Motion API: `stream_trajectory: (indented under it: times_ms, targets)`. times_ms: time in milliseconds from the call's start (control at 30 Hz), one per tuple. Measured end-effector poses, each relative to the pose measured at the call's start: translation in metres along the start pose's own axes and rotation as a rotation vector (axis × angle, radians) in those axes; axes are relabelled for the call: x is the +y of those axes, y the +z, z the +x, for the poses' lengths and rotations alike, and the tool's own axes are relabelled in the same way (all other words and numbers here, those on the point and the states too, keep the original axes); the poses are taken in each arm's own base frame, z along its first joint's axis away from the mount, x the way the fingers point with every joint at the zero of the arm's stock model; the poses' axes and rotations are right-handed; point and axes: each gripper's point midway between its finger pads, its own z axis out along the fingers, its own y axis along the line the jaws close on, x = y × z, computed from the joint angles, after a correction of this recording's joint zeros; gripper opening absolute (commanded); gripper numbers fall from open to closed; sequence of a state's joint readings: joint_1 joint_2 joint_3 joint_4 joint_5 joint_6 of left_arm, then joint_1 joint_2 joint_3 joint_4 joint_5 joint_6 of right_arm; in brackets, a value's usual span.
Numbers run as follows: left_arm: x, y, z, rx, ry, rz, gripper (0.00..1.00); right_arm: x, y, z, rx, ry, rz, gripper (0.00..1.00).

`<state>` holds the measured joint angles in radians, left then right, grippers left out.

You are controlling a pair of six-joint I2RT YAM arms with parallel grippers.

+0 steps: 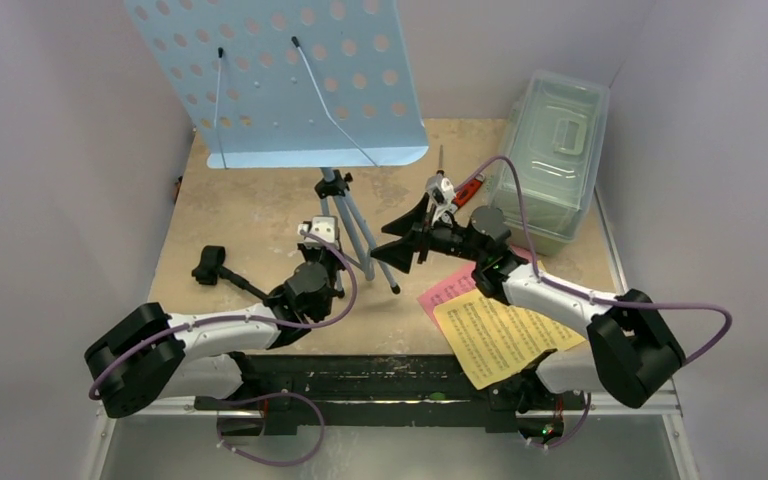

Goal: Set up the instrument practice props

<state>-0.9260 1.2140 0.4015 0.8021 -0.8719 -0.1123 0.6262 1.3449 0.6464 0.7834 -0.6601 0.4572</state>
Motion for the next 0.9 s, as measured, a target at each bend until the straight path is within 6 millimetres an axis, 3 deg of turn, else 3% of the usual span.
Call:
stream_trajectory:
  times_ms: [100,267,433,500,633,833,900]
  targets:
    - [-0.001,0.0,-0.001,-0.005,0.019,0.005,0.0,-0.008,-0.002,-0.01,0.004,-0.01,0.039,0.81]
    - [-0.004,-0.002,-0.001,-0.008,0.044,0.015,0.0,-0.014,0.016,-0.022,0.018,-0.004,0.003,0.74]
    - [-0.006,-0.004,-0.001,-0.009,0.06,0.025,0.0,-0.024,0.031,-0.007,0.065,0.041,-0.044,0.56]
    - [-0.007,-0.004,-0.002,-0.009,0.063,0.027,0.0,-0.024,0.034,0.001,0.086,0.061,-0.063,0.54]
    - [-0.007,-0.004,-0.002,-0.01,0.076,0.028,0.0,-0.02,0.034,0.002,0.092,0.065,-0.097,0.6]
    - [-0.01,-0.001,-0.003,-0.008,0.097,0.025,0.0,-0.013,0.036,-0.002,0.07,0.008,-0.158,0.54]
    - [-0.01,-0.001,-0.003,-0.008,0.101,0.02,0.0,-0.014,0.038,0.002,0.074,0.0,-0.175,0.42]
